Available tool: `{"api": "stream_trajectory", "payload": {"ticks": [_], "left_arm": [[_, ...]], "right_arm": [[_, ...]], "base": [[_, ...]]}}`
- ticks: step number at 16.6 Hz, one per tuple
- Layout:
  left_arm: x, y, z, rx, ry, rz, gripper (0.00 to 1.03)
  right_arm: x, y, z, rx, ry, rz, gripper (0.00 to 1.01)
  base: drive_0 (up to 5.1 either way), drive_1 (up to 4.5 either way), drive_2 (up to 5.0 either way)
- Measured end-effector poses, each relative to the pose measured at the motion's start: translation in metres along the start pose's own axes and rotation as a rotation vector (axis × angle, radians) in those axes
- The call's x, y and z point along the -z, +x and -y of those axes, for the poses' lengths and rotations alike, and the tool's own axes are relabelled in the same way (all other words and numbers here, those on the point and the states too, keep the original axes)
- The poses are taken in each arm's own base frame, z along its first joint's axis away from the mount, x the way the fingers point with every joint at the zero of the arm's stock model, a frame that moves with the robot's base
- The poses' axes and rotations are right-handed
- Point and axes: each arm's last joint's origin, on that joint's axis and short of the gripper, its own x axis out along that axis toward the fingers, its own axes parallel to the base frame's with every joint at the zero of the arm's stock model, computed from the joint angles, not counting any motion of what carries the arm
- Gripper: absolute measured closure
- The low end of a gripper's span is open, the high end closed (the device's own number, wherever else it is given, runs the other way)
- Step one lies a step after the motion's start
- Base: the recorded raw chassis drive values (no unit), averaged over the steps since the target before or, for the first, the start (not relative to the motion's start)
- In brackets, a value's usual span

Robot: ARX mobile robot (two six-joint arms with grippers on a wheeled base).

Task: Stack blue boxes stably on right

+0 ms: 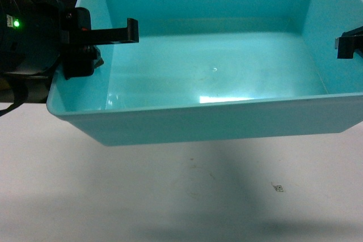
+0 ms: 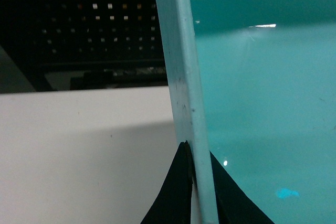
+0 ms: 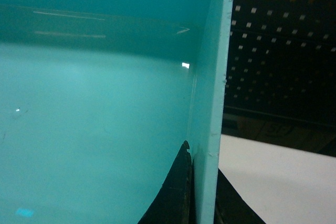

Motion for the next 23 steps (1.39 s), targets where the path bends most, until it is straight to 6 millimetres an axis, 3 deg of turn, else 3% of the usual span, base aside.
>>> {"api": "stream_trajectory", "payload": {"ticks": [3,10,23], "left_arm": [[-0.0028,-0.0029,-0.0004,-0.006,0.020,0.046,1.01],[-0.0032,-0.0035,0.0000,-0.006,0.031,0.048,1.01],[-0.0029,-0.0035,-0.0001,-0.009,0.035,0.047,1.01]], "right_arm": [[-0.0089,-0.0059,0.0002,0.006,-0.001,0.044,0.99],[-0.0088,-0.0060,0.0002,0.006,0.002,0.043,0.99],[-0.0088,-0.0058,-0.0013,0.006,0.001,0.043,0.99]], "base": [[0.0,0.00,0.0],[-0.1,-0.10,-0.1],[-1.7,-1.66,-1.7]]}}
